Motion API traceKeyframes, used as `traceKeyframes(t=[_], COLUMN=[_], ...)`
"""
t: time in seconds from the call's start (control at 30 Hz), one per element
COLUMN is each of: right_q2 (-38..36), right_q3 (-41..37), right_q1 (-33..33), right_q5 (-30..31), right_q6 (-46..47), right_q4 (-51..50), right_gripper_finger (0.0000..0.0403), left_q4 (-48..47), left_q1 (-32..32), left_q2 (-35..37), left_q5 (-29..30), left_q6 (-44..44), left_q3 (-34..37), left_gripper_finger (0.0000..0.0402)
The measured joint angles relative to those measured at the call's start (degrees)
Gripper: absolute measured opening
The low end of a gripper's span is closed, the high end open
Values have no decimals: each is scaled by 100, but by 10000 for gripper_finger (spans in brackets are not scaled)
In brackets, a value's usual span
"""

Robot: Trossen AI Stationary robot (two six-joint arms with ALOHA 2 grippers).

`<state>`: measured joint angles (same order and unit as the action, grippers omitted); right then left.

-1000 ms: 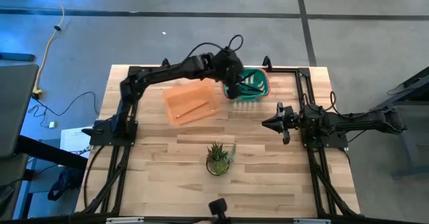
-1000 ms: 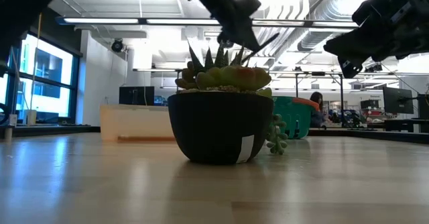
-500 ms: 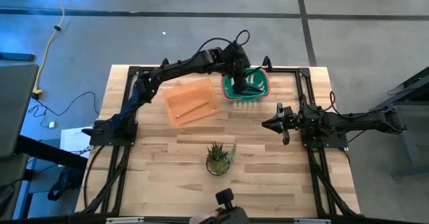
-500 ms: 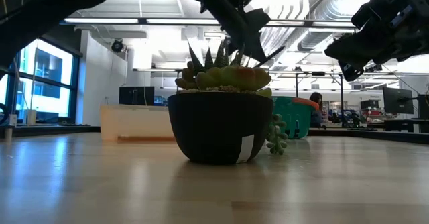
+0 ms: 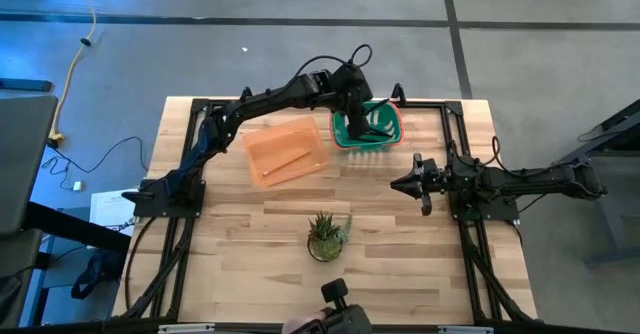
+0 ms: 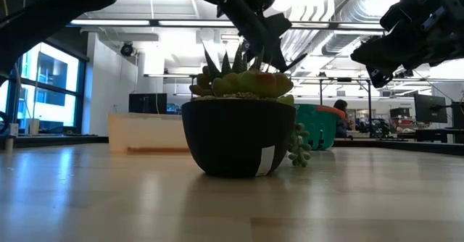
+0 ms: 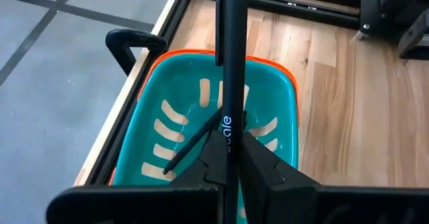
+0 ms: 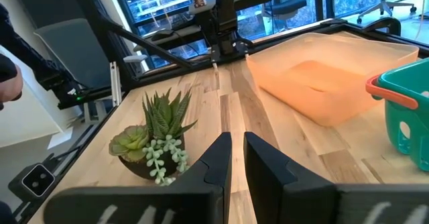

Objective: Sort pens & pencils
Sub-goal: Put the black pen into the green basket

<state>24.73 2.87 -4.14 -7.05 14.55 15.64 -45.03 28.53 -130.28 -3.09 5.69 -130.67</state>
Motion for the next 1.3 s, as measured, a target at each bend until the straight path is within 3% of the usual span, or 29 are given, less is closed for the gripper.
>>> traceKeyframes(t=[1.3], right_q2=[0], right_q3=[0], right_q1=[0], right_q5=[74], right_q6=[-13], right_q4=[4], right_gripper_finger=[32], left_q4=[-232], left_q1=[33], left_q2=[-481], left_q5=[-137], left_q6=[-777], left_q3=[0], left_gripper_finger=[3])
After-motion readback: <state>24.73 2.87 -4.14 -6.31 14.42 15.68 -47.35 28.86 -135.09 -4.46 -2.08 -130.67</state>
